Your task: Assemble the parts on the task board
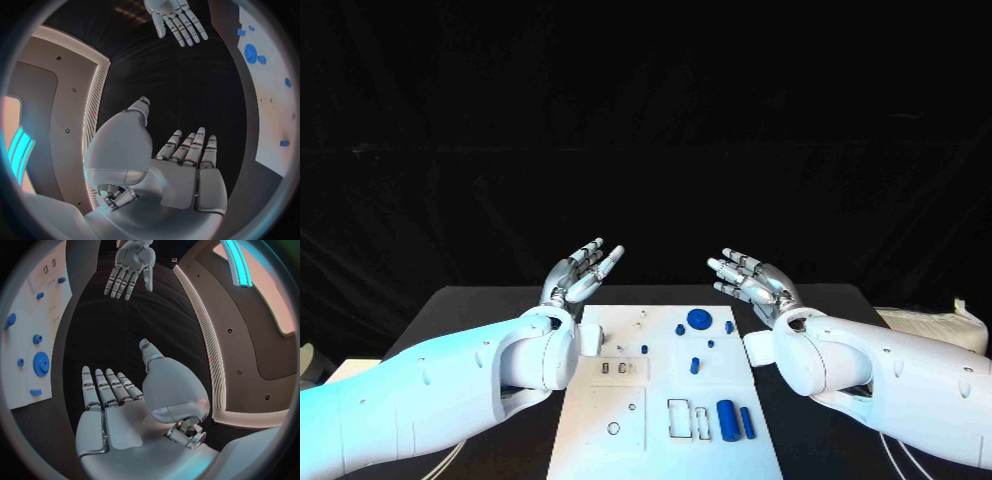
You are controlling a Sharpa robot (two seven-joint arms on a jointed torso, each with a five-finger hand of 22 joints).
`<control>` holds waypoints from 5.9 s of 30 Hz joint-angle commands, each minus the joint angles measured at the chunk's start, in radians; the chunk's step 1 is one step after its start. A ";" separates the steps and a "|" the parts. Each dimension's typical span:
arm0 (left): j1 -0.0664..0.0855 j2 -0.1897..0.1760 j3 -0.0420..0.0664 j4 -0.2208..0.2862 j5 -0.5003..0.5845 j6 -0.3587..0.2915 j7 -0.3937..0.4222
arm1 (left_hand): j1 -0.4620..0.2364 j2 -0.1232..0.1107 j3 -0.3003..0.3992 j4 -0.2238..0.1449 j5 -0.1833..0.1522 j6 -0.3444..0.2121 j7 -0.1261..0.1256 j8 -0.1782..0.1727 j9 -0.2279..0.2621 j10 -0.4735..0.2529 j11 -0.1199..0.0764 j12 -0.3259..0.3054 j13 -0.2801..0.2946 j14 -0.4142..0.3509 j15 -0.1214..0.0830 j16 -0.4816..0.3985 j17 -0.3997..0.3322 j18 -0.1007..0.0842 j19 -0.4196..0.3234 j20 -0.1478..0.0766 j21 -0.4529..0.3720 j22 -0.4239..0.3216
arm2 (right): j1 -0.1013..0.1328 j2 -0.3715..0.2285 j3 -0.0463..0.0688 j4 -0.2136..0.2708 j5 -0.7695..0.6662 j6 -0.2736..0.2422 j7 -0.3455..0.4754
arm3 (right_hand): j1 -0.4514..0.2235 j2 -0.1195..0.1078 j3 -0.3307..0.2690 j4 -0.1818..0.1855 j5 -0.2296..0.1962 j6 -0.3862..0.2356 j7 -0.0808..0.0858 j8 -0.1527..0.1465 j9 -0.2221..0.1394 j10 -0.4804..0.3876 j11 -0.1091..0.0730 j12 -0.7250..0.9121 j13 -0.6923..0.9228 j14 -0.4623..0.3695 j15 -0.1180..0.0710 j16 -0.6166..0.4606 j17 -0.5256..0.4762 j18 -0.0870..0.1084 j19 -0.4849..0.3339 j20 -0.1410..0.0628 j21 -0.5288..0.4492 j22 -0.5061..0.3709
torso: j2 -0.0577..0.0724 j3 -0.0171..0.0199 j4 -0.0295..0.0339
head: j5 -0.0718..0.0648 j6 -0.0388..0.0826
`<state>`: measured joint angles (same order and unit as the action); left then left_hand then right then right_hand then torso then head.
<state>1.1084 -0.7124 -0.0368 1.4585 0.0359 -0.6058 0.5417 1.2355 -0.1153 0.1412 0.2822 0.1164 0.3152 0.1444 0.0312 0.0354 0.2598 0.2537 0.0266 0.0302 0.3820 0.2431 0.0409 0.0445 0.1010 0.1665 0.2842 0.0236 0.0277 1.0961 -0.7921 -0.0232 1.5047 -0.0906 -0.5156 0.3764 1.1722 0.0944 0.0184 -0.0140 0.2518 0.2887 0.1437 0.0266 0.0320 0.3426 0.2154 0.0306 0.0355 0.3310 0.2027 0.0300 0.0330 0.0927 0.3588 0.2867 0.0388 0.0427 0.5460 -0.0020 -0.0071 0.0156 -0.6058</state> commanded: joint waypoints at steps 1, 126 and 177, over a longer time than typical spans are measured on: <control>0.002 0.003 0.000 0.000 0.009 0.061 0.033 | 0.015 0.002 0.004 0.006 0.003 0.014 0.144 0.006 0.002 0.012 0.008 0.006 0.002 0.021 0.004 0.006 0.003 0.015 0.009 0.007 0.009 0.003 | 0.004 -0.001 -0.002 -0.006 -0.082 0.163 -0.073 | 0.072 0.010 0.002 -0.038 0.006 0.062 0.123 0.011 0.006 0.077 0.018 0.012 0.006 0.082 0.014 0.012 0.007 0.022 0.076 0.006 0.020 0.010 | 0.000 0.0000 0.0000 | 0.000 0.000; 0.020 -0.313 0.012 0.428 0.125 0.190 0.016 | 0.091 0.059 0.097 -0.171 -0.005 0.680 0.059 0.068 0.032 0.844 -0.118 0.060 0.037 0.896 -0.185 0.277 0.276 0.079 0.963 -0.126 0.413 0.153 | 0.131 0.090 0.032 -0.110 -1.729 0.374 -0.513 | 0.138 -0.165 0.409 -0.020 -0.147 0.868 -0.030 0.056 0.066 0.897 -0.157 0.036 0.033 1.168 -0.225 1.211 0.999 -0.027 1.076 -0.210 1.351 1.191 | 0.245 -0.0234 0.0683 | -0.086 -0.001; 0.020 -0.305 0.012 0.427 0.125 0.202 0.019 | 0.091 0.064 0.101 -0.176 -0.005 0.679 0.060 0.063 0.032 0.843 -0.117 0.054 0.038 0.890 -0.184 0.274 0.285 0.079 0.960 -0.125 0.413 0.153 | 0.139 0.255 0.043 -0.235 -1.779 0.167 -0.589 | 0.150 -0.170 0.426 0.008 -0.193 0.880 -0.027 0.048 0.077 0.910 -0.158 0.032 0.032 1.166 -0.227 1.228 1.010 -0.029 1.076 -0.211 1.362 1.205 | 0.260 -0.0299 0.0822 | -0.074 0.005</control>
<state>1.1272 -1.0187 -0.0251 1.8819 0.1595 -0.4275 0.5543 1.3326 -0.0540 0.2428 0.1102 0.1148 0.9932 0.1980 0.0996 0.0687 1.1060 0.1321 0.0843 0.0678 1.2814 0.0610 0.3207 0.3291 0.1710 1.1307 0.1587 0.4336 0.1800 1.2343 -0.5398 0.0194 1.2717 -1.8466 -0.3549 -0.2001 1.3213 -0.0659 0.4432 -0.0107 0.0611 1.1623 0.1198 0.0706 0.1076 1.2491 0.0538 0.0672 0.0685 1.4665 -0.0179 1.2531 1.0419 0.0842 1.4270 0.0753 1.3942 1.2466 0.8052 -0.0317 0.0754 -0.0599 -0.5996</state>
